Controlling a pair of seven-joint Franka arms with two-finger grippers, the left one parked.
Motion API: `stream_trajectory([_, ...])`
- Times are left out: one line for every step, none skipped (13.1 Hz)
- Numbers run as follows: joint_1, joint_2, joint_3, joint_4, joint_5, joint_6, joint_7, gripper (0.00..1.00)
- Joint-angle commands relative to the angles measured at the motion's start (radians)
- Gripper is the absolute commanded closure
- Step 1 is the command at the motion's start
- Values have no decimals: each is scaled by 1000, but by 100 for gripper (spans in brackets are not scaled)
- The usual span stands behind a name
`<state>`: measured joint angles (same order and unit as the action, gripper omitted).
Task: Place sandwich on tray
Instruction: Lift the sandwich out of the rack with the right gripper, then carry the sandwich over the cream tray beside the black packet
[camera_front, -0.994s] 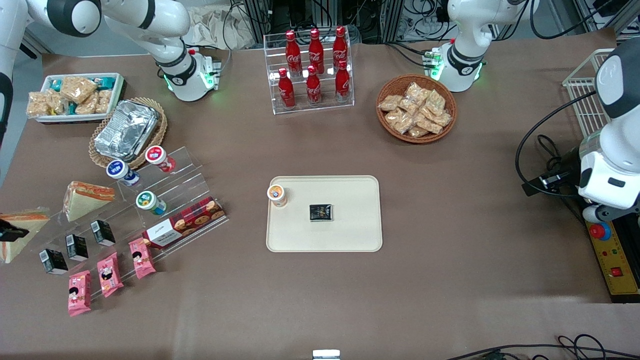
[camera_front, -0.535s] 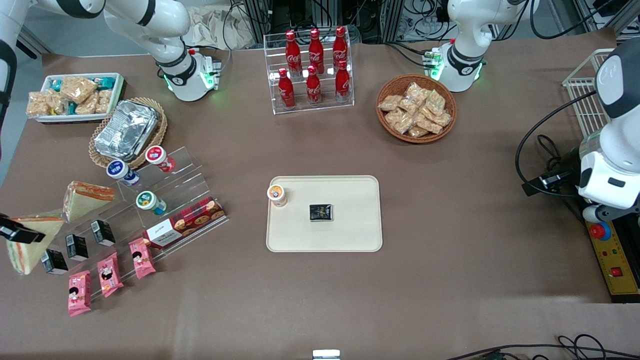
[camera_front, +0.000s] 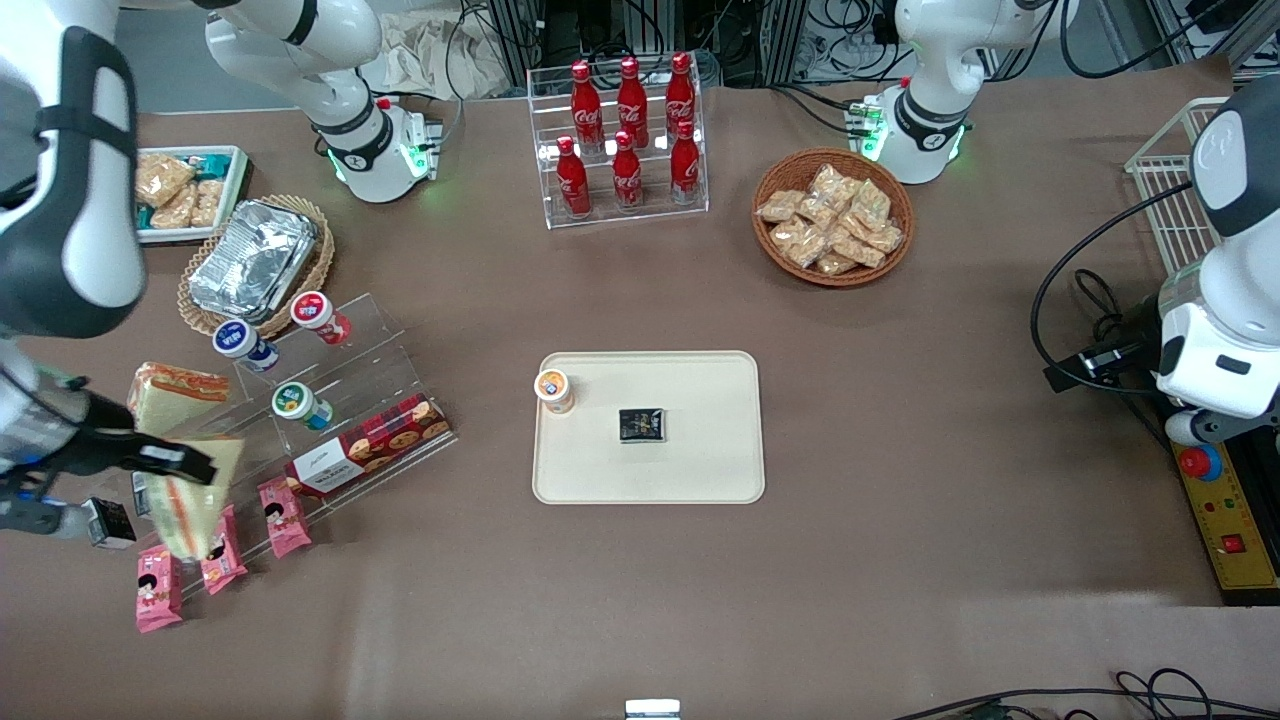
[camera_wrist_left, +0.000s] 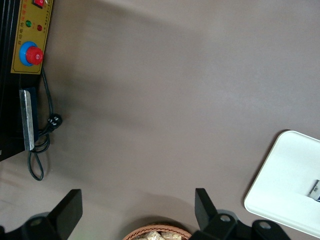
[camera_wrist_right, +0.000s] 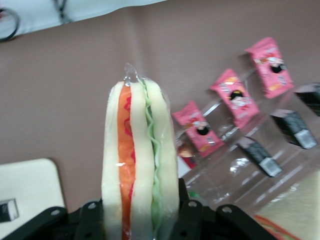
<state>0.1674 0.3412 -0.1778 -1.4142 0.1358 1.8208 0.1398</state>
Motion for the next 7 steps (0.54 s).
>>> stream_trajectory([101,1,-5,1,-16,5,-15,60])
stream_trajectory([138,12,-5,0,-16,21,-22,60])
stream_trajectory([174,22,-3,0,-16,29,-26,60])
stream_trajectory([213,28,-3,0,-16,41,-31,60])
stream_trajectory([256,32,-3,0,-18,66,-32,60])
stream_trajectory([294,38,-3,0,-19,92,-45,60])
stream_trajectory([329,50,-3,0,-19,122,-70,60])
